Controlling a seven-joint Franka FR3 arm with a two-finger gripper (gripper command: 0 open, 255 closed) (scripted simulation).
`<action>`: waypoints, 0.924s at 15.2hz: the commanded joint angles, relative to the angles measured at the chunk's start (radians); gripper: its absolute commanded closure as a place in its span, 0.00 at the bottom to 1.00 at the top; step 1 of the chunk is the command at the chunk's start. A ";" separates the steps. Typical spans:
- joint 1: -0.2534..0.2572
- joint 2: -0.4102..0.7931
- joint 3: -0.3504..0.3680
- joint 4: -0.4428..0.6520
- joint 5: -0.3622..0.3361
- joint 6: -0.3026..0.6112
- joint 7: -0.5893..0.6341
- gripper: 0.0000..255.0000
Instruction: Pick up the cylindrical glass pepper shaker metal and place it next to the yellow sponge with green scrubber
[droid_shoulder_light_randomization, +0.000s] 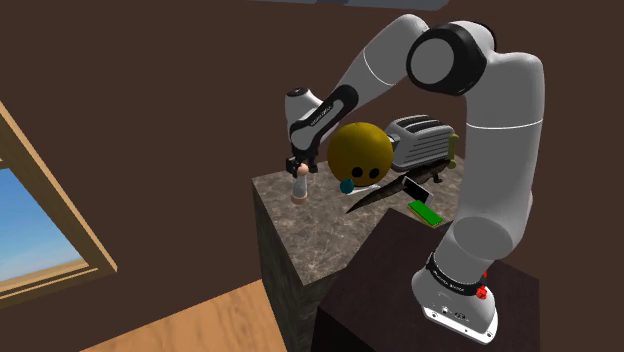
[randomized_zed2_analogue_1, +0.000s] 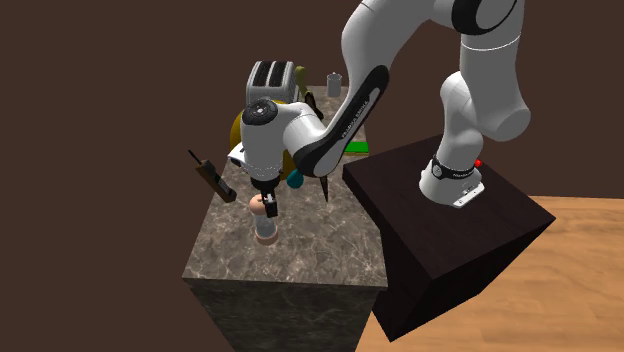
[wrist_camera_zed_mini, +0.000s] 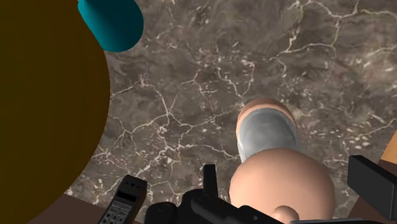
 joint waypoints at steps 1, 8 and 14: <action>0.000 0.011 -0.001 0.002 -0.002 0.009 0.002 0.00; 0.000 0.010 -0.001 0.002 -0.002 0.009 0.002 0.00; 0.001 0.010 -0.001 0.002 -0.002 0.009 0.003 1.00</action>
